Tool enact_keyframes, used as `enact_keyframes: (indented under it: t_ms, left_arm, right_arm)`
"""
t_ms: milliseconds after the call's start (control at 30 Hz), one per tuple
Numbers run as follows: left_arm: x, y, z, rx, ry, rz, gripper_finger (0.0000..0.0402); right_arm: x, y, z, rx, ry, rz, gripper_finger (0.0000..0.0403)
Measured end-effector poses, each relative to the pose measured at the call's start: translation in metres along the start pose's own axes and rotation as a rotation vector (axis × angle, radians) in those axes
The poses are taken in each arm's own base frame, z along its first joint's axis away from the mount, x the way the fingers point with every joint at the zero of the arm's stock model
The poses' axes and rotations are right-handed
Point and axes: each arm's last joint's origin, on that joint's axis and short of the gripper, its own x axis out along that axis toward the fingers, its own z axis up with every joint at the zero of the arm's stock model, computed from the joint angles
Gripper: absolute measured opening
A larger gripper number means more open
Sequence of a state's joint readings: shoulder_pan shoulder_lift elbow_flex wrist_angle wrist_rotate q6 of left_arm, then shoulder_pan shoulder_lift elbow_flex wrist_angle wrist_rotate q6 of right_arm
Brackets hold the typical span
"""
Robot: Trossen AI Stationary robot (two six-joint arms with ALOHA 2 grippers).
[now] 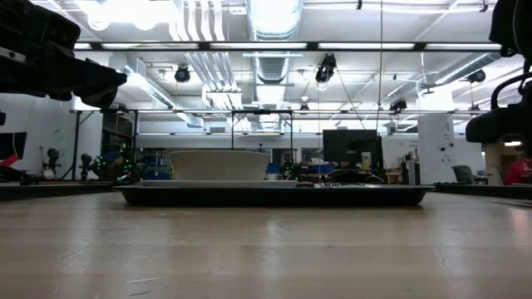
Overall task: Set up tray
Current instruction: Put the blue knife on the gray napkin to the right of the blue fork
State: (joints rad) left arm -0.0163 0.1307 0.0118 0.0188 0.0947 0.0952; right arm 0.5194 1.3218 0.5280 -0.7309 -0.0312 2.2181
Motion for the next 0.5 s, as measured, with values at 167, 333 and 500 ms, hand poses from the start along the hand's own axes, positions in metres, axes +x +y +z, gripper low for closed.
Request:
enact_keyframes:
  t_ms: [167,333,500]
  left_arm:
    - [0.0000,0.0000,-0.0001,0.000,0.000,0.000,0.0083]
    - [0.0000,0.0000,0.0000,0.000,0.000,0.000,0.0083]
    - [0.0000,0.0000,0.0000,0.000,0.000,0.000,0.0083]
  right_arm:
    - [-0.0018,0.0019,-0.0015,-0.018,0.003,0.006,0.0076]
    - [-0.0024,0.0026,-0.0020,-0.015,0.004,0.007,0.0078]
    - [-0.0024,0.0020,-0.0029,0.050,0.046,-0.025,0.0047]
